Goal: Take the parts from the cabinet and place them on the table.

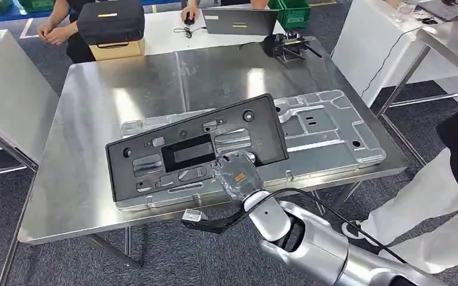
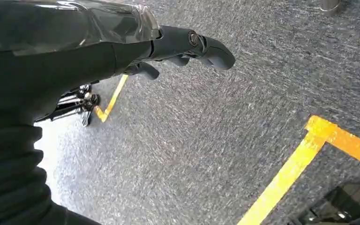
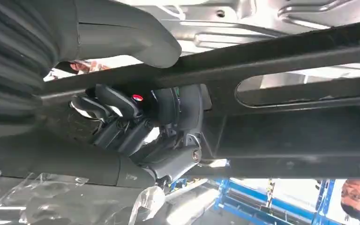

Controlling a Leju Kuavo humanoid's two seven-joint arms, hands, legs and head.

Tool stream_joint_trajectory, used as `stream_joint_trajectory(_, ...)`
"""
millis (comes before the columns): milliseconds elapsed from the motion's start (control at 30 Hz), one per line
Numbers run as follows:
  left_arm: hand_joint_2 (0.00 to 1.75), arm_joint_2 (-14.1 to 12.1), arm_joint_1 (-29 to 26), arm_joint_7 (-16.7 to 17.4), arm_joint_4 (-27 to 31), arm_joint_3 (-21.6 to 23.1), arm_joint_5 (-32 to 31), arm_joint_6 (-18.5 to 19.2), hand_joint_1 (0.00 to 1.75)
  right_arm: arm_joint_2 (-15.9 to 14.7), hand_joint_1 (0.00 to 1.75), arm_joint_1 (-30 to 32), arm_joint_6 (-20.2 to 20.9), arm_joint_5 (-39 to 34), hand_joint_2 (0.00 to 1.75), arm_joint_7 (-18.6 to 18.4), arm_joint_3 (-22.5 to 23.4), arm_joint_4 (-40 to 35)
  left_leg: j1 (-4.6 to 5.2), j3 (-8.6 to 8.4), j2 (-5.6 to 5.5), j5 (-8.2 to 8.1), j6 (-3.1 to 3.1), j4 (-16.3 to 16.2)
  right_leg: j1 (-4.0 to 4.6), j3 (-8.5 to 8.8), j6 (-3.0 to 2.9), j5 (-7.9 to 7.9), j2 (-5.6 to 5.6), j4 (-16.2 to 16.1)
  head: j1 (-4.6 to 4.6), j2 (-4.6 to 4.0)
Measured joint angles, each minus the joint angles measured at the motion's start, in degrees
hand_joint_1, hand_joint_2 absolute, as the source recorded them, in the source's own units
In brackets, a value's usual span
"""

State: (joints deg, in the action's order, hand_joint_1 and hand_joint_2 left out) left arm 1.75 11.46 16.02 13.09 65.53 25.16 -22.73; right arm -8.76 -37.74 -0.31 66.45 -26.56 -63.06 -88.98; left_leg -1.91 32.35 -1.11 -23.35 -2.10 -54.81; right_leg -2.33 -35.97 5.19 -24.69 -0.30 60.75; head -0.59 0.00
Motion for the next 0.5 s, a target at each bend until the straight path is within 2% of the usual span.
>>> stream_joint_trajectory(33,1.75,-0.1,0.0,0.0,0.0,0.0,0.0,-0.1,0.0,0.0,1.75,0.0,0.0,0.0,1.75,0.0,0.0,0.0,-0.02,0.11,-0.11,-0.44,0.69,-0.5,-0.61,1.81,0.8,0.82,0.26,-4.2,0.15,0.0)
stream_joint_trajectory(67,1.75,-0.2,0.1,0.0,0.0,0.0,0.1,-0.1,0.0,0.0,1.75,0.0,0.0,0.0,1.75,0.0,0.0,0.0,0.37,0.52,-0.28,-0.84,1.32,-1.1,-0.07,1.96,0.1,0.23,1.23,-4.3,0.24,0.0)
stream_joint_trajectory(100,1.75,-0.2,0.1,0.0,0.0,0.0,0.1,-0.2,0.0,-0.1,1.75,0.1,-0.1,0.0,1.75,0.0,0.0,-0.1,0.32,0.53,-0.34,-0.72,1.54,-0.8,-0.09,1.69,-0.92,0.17,1.01,-3.9,0.15,0.0)
stream_joint_trajectory(167,1.75,-0.2,-0.2,0.1,0.0,0.0,0.1,-0.2,0.0,-0.1,1.75,0.3,-0.2,0.1,1.75,0.1,0.0,-0.1,0.06,0.23,-0.36,-0.52,1.85,-0.3,0.27,1.54,-1.88,0.0,0.96,-3.8,0.15,0.0)
stream_joint_trajectory(200,1.75,-0.2,-0.2,0.1,0.0,0.0,0.1,-0.2,0.0,0.0,1.75,0.3,-0.2,0.1,1.75,0.2,0.0,-0.2,-0.2,0.27,-0.33,-0.76,2.03,-0.4,0.18,1.63,-2.48,0.08,0.89,-3.9,0.15,0.0)
stream_joint_trajectory(233,1.75,-0.2,-0.2,0.1,0.0,0.0,0.1,-0.2,0.0,0.0,1.75,0.3,-0.2,0.1,1.75,0.2,0.0,-0.2,-0.2,0.8,0.17,-1.51,2.09,-1.6,0.19,1.76,-2.85,0.08,0.86,-3.9,0.11,-0.02)
stream_joint_trajectory(267,1.75,-0.2,-0.1,0.1,0.0,0.0,0.1,-0.2,0.0,0.0,1.75,0.2,-0.2,0.1,1.75,0.4,0.0,-0.2,-0.18,2.36,0.44,-3.23,2.09,-4.9,0.29,1.82,-3.11,-0.03,0.77,-3.9,0.07,0.0)
stream_joint_trajectory(333,1.75,-0.2,-0.1,0.1,0.0,0.0,0.1,-0.2,0.0,0.0,1.75,0.3,-0.2,0.1,1.75,0.4,0.0,-0.2,0.2,7.61,0.48,-7.32,2.08,-15.4,0.61,1.82,-3.54,-0.24,0.63,-3.9,0.0,0.0)
stream_joint_trajectory(367,1.75,-0.3,-0.2,0.1,0.0,0.0,0.1,-0.2,0.0,0.0,1.75,0.3,-0.3,0.1,1.75,0.4,0.0,-0.2,0.31,9.8,0.48,-8.34,1.93,-19.3,0.82,1.87,-3.69,-0.34,0.62,-3.9,-0.02,0.0)
stream_joint_trajectory(400,1.75,-0.3,-0.3,0.0,0.0,0.0,0.1,-0.2,0.0,0.0,1.75,0.3,-0.3,0.1,1.75,0.5,0.0,-0.2,0.47,10.97,0.48,-7.97,1.68,-20.7,1.06,2.04,-3.84,-0.45,0.62,-3.9,-0.02,0.0)
stream_joint_trajectory(433,1.75,-0.3,-0.4,0.0,0.0,0.0,0.1,-0.2,0.0,0.0,1.75,0.4,-0.3,0.1,1.75,0.6,0.0,-0.2,0.71,10.66,0.49,-6.5,1.23,-19.2,1.27,2.28,-4.0,-0.6,0.62,-3.9,-0.02,0.0)
stream_joint_trajectory(467,1.75,-0.3,-0.4,0.0,0.0,0.0,0.1,-0.2,0.0,0.0,1.75,0.4,-0.3,0.1,1.75,0.6,0.0,-0.2,1.03,9.0,0.48,-3.95,0.64,-15.2,1.48,2.63,-4.09,-0.81,0.62,-3.9,-0.02,0.0)
stream_joint_trajectory(500,1.75,-0.3,-0.3,0.0,0.0,0.0,0.0,-0.2,0.0,0.0,1.75,0.4,-0.3,0.1,1.75,0.6,0.0,-0.2,1.5,6.55,0.49,-0.89,-0.21,-9.5,1.68,3.08,-4.13,-1.05,0.62,-3.9,-0.02,0.0)
